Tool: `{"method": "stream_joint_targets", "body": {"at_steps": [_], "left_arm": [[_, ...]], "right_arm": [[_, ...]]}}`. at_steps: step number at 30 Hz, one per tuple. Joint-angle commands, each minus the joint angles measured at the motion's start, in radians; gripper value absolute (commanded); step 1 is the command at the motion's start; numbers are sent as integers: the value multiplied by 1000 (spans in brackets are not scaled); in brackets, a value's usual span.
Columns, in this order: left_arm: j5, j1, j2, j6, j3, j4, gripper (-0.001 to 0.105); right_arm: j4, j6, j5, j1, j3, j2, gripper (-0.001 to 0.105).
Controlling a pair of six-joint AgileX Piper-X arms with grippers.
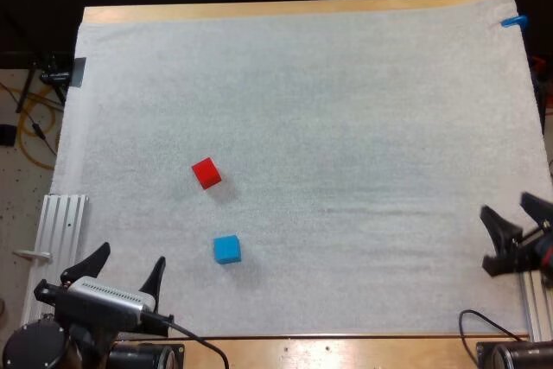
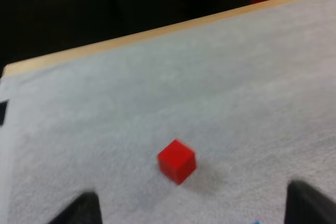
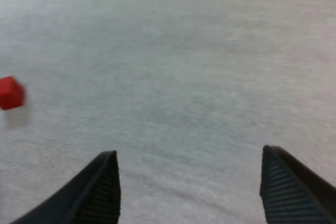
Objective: Stack red cube on blue cube
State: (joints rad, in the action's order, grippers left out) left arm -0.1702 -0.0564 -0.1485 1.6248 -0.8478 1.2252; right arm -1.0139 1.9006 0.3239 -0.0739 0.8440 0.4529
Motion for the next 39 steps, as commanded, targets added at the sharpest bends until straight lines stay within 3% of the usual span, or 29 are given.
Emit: {"method": "stream_joint_targets", "body": {"at_steps": [1,4,9,16,23,32,39], "left_arm": [[-7,-16,-10,-11,-24,50,67],[-7,-30,-13,-10,-44,97,67],[-7,-30,-13,-10,-45,142,67],[-5,-30,-13,-10,-45,152,76],[11,-30,-13,-10,-45,152,76],[11,-30,-13,-10,-45,162,76],[11,-30,-13,-10,-45,162,76]], "right_arm": [[-1,19,59,-3,36,52,56],[16,60,69,-52,93,126,59],[21,105,69,-173,193,276,75],[130,105,-49,-408,323,537,75],[172,102,-192,-642,493,809,75],[172,102,-256,-816,744,1123,75],[172,65,-345,-881,919,1333,75]]}}
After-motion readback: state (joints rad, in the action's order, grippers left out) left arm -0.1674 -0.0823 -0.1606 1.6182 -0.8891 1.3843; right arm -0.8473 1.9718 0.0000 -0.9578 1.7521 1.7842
